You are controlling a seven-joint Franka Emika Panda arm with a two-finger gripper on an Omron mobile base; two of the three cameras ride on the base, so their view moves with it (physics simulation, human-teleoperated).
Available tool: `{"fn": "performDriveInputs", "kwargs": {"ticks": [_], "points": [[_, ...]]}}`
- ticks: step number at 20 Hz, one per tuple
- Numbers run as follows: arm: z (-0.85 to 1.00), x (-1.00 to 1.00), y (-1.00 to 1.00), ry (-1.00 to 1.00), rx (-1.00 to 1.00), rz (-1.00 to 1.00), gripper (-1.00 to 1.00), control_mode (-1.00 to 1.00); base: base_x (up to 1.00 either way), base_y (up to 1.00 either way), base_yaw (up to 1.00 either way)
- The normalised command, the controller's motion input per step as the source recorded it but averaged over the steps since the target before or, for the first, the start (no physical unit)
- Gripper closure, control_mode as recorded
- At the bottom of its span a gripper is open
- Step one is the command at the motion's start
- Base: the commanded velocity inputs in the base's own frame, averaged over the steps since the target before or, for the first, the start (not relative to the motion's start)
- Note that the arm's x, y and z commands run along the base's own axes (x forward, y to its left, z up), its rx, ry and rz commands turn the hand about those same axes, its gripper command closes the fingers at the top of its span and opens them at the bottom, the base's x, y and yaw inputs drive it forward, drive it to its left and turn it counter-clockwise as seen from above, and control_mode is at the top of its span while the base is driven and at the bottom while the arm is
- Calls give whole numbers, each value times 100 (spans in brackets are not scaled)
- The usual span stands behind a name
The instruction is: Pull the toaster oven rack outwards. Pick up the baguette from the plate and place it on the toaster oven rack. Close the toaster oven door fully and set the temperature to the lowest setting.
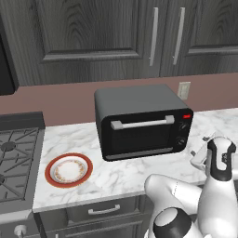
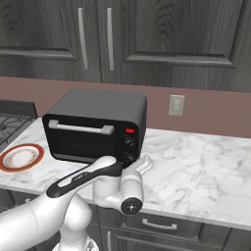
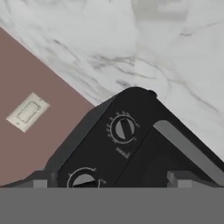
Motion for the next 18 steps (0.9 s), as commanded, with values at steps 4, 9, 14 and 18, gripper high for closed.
{"fn": "performDriveInputs", "kwargs": {"ticks": [4,9,14,18], "points": [[-14,13,29,0,-15,-10,-100,-100,0,0,0],[-20,19,32,0,-14,-8,-100,-100,0,0,0],[-31,17,43,0,-9,-5,-100,-100,0,0,0],[-39,6,55,2,-2,-1,-100,-100,0,0,0]]}}
